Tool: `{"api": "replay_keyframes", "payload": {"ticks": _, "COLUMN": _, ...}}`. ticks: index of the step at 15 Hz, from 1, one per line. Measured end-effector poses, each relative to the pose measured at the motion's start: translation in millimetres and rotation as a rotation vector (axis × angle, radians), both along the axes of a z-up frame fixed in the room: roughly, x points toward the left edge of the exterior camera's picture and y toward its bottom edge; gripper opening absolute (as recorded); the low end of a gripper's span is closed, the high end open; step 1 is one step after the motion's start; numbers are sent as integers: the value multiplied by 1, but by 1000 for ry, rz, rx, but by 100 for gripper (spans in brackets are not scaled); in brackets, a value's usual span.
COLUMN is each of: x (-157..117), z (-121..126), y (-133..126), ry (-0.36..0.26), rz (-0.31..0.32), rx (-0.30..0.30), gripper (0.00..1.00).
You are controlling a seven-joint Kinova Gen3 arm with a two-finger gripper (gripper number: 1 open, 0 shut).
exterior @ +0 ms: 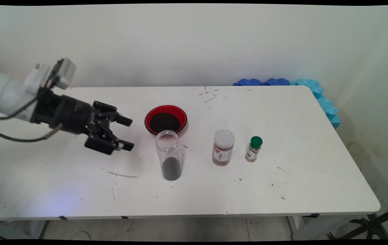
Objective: Pick up the black seasoning powder from the table
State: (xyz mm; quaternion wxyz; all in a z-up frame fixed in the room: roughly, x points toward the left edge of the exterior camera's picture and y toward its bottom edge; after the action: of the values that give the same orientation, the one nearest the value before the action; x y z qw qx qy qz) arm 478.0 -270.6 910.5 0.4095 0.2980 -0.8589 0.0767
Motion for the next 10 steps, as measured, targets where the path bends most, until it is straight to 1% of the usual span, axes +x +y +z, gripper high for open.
{"api": "replay_keyframes", "payload": {"ticks": 5, "x": -12, "z": -24, "y": -7, "ry": -21, "rz": -34, "rx": -22, "gripper": 100}}
{"api": "replay_keyframes", "payload": {"ticks": 10, "x": -27, "z": -48, "y": -17, "ry": -32, "rz": -60, "rx": -32, "gripper": 100}}
